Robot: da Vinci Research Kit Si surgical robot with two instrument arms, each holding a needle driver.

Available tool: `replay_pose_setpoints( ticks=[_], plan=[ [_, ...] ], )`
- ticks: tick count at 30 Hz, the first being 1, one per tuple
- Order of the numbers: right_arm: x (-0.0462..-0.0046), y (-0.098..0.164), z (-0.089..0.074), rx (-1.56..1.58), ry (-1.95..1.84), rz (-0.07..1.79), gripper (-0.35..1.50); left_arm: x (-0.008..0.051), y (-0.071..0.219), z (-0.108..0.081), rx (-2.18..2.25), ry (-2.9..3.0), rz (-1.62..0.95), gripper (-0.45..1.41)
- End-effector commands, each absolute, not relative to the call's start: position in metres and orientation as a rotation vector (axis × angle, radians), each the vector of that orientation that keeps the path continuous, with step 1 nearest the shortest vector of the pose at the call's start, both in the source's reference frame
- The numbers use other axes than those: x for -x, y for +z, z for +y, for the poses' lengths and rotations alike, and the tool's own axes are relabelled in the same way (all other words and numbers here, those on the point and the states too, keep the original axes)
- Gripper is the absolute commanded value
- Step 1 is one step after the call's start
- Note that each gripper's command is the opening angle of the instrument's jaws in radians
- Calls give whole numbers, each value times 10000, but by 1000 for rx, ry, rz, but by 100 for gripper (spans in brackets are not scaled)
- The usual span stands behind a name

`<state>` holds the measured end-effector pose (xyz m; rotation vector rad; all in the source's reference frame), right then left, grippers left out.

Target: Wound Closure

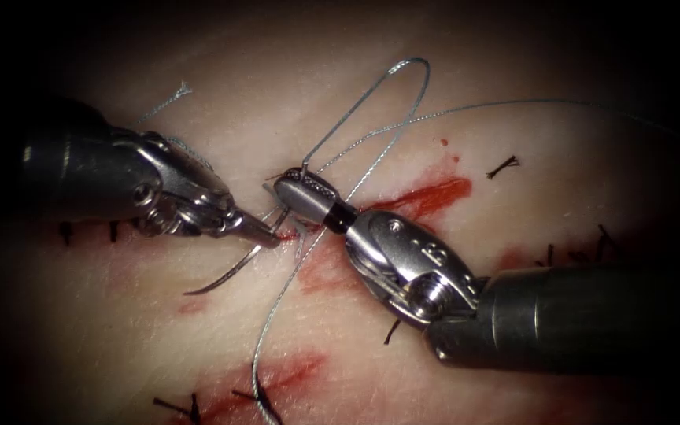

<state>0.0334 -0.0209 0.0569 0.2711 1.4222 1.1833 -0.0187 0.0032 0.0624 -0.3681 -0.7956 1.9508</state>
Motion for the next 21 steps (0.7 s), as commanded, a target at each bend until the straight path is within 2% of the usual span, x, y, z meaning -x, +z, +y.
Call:
replay_pose_setpoints(
  ticks=[1, 4, 6, 8, 9, 10, 11, 21],
  plan=[
    [-340, 569, -213, -301, 1193, 1426, -35, 192, 629, 30, 372, 1956, -797, -43],
    [-337, 568, -213, -319, 1197, 1427, -35, 193, 629, 31, 375, 1960, -797, -10],
    [-335, 568, -212, -321, 1197, 1427, -35, 193, 630, 32, 388, 1988, -796, 27],
    [-332, 568, -210, -323, 1198, 1427, -35, 193, 631, 35, 410, 2005, -774, 36],
    [-329, 569, -208, -328, 1195, 1427, -35, 192, 632, 37, 446, 2021, -774, 86],
    [-327, 569, -207, -333, 1193, 1424, -35, 190, 633, 39, 480, 2018, -782, 110],
    [-324, 571, -205, -340, 1187, 1431, -35, 186, 633, 41, 516, 2006, -798, 118],
    [-291, 589, -181, -546, 1007, 1615, -35, 140, 612, 84, 920, 1710, -1042, 121]
  ],
)
